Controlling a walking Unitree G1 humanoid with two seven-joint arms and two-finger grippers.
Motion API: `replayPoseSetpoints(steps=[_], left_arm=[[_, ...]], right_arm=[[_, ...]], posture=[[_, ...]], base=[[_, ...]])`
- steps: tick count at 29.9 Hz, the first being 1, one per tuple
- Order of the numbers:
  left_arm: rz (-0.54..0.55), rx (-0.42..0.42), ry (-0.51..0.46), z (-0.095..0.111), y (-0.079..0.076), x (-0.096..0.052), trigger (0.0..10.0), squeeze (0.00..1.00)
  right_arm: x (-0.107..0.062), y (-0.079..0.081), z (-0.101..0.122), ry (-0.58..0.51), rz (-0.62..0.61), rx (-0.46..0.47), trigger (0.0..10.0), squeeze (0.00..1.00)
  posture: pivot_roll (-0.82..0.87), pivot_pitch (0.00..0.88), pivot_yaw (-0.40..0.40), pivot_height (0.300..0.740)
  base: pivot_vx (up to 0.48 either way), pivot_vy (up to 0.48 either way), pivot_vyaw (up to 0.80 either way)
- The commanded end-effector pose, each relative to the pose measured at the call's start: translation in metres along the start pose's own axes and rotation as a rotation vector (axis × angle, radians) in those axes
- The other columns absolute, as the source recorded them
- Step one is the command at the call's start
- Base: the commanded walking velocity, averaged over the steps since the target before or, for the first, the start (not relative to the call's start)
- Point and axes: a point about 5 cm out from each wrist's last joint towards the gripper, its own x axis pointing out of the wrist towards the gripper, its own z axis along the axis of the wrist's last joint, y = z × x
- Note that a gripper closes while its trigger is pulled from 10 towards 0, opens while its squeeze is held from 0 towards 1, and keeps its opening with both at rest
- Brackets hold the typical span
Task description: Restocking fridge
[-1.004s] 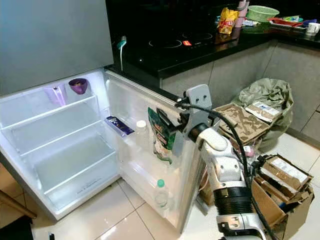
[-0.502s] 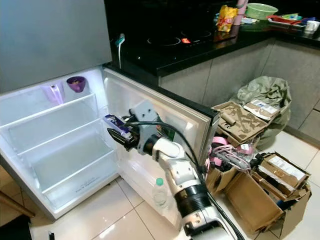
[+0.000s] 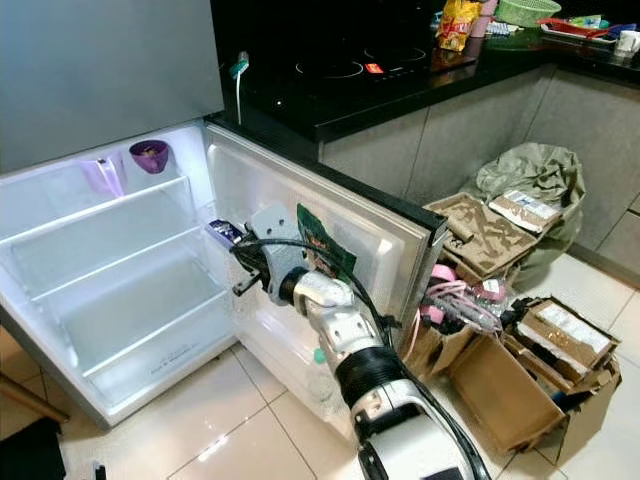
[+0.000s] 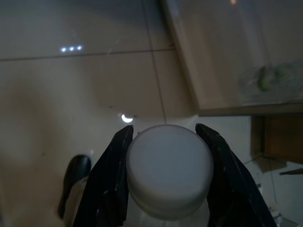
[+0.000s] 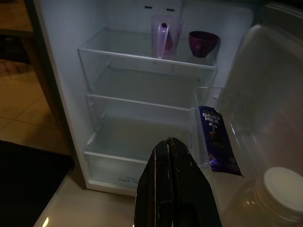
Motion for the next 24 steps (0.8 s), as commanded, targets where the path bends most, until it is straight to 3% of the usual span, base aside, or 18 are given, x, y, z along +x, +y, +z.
replayPoseSetpoints(steps=[1, 2, 3, 5, 6, 14, 18, 24], left_arm=[[0.055, -0.047, 0.147, -0.038, 0.011, -0.017, 10.0, 0.00], [0.055, -0.046, 0.151, -0.040, 0.013, -0.019, 10.0, 0.00], [0.055, -0.042, 0.156, -0.042, 0.015, -0.021, 10.0, 0.00], [0.055, -0.042, 0.156, -0.042, 0.015, -0.021, 10.0, 0.00], [0.045, -0.034, 0.165, -0.046, 0.017, -0.025, 10.0, 0.00], [0.016, -0.016, 0.167, -0.049, 0.019, -0.029, 10.0, 0.00], [-0.019, 0.011, 0.151, -0.042, 0.015, -0.025, 10.0, 0.00], [-0.029, 0.017, 0.147, -0.040, 0.013, -0.023, 10.0, 0.00]], right_arm=[[0.001, 0.001, -0.004, 0.018, 0.002, -0.008, 7.8, 0.00], [0.002, 0.000, -0.003, 0.021, -0.007, -0.019, 7.1, 0.00], [0.003, -0.006, 0.000, 0.025, -0.027, -0.025, 10.0, 0.00], [0.003, -0.006, 0.000, 0.025, -0.027, -0.025, 10.0, 0.00], [0.003, -0.019, 0.007, 0.030, -0.072, -0.051, 10.0, 0.00], [0.000, -0.042, 0.023, 0.024, -0.149, -0.108, 10.0, 0.00], [-0.005, -0.065, 0.041, 0.039, -0.219, -0.214, 10.0, 0.00], [-0.007, -0.072, 0.048, 0.053, -0.240, -0.271, 10.0, 0.00]], posture=[[-0.06, 0.149, -0.007, 0.740], [-0.05, 0.167, -0.008, 0.740], [-0.05, 0.184, -0.007, 0.740], [-0.05, 0.184, -0.007, 0.740], [-0.03, 0.233, -0.004, 0.740], [-0.02, 0.276, 0.003, 0.740], [-0.02, 0.294, 0.008, 0.740], [-0.02, 0.299, 0.011, 0.740]], base=[[0.000, 0.000, 0.00], [0.000, 0.000, 0.00], [0.000, 0.000, 0.00], [0.000, 0.000, 0.00], [0.000, 0.000, 0.00], [0.000, 0.000, 0.00], [0.000, 0.000, 0.00], [0.000, 0.000, 0.00]])
